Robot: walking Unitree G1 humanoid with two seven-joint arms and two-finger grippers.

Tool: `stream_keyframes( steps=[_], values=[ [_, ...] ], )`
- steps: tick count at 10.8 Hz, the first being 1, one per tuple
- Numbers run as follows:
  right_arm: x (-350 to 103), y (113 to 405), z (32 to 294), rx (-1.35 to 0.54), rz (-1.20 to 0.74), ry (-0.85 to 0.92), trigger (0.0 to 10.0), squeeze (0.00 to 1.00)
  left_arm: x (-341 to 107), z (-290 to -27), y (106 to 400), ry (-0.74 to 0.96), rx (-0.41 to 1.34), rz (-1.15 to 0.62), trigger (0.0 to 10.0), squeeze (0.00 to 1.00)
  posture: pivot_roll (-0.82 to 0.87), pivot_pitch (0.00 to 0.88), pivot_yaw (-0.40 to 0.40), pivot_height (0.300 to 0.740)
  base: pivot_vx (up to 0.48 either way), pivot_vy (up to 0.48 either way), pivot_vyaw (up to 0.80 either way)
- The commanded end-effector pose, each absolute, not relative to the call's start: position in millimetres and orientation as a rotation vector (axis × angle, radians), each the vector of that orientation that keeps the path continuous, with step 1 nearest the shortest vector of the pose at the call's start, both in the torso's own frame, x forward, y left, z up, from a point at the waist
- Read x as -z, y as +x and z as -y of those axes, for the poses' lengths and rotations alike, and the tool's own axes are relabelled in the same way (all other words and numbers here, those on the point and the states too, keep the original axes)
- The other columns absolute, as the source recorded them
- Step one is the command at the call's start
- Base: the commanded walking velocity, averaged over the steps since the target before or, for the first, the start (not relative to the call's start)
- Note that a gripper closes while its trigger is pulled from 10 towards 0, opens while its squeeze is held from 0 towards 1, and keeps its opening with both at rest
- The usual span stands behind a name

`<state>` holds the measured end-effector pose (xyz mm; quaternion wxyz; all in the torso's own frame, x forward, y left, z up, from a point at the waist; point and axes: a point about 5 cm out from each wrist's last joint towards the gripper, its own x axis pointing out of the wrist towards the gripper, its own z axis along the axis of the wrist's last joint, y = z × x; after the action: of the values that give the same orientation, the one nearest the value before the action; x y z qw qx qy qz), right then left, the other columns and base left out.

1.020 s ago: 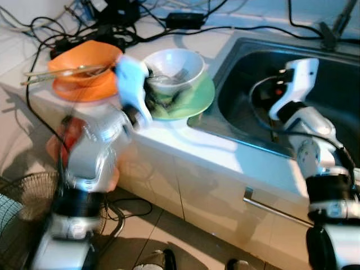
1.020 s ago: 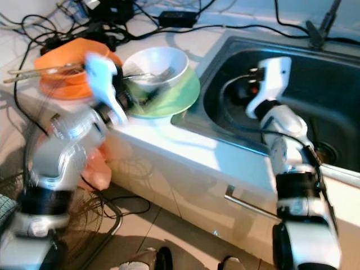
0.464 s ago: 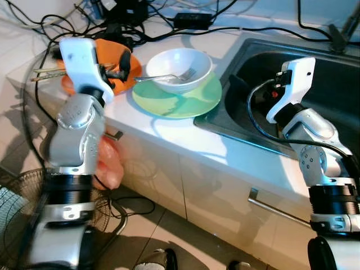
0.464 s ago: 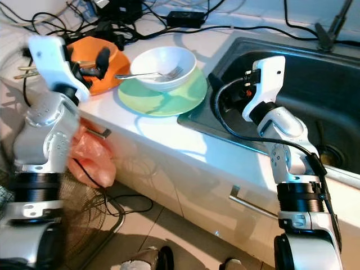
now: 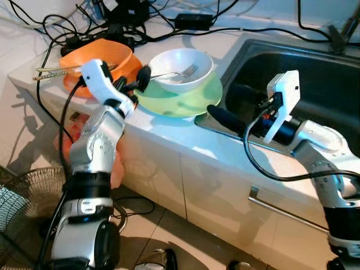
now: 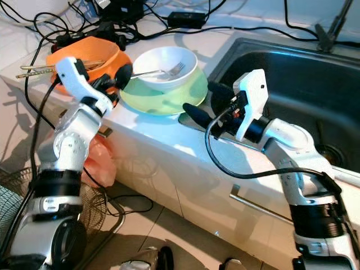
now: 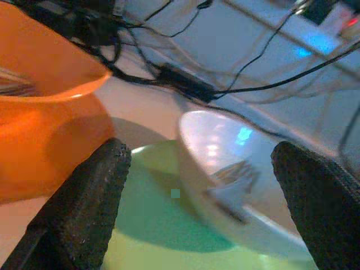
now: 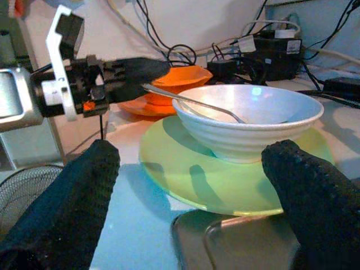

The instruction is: Kitchen organization

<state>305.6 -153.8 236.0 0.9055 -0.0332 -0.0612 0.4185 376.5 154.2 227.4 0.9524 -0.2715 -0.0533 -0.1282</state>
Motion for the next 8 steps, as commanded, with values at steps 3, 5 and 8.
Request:
stream_keyframes(
  steps=[3,5,8],
  values=[
    [-239.1,298.5,151.7,-0.898,0.116,-0.071,10.0,0.00,-237.4,-156.4,380.0,-0.683,0.287,0.138,10.0,0.00,0.02,0.123,0.134,0.740,0.000,0.000,0.00],
    [-239.9,298.3,151.4,-0.900,0.110,-0.074,10.0,0.00,-238.6,-157.8,382.1,-0.859,0.281,0.118,0.0,0.00,0.01,0.125,0.130,0.740,0.000,0.000,0.00],
    [-241.4,298.9,150.5,-0.904,0.109,-0.075,10.0,0.00,-231.2,-154.6,381.7,-0.939,0.290,0.041,4.5,0.00,0.01,0.125,0.129,0.740,0.000,0.000,0.00]
  ],
)
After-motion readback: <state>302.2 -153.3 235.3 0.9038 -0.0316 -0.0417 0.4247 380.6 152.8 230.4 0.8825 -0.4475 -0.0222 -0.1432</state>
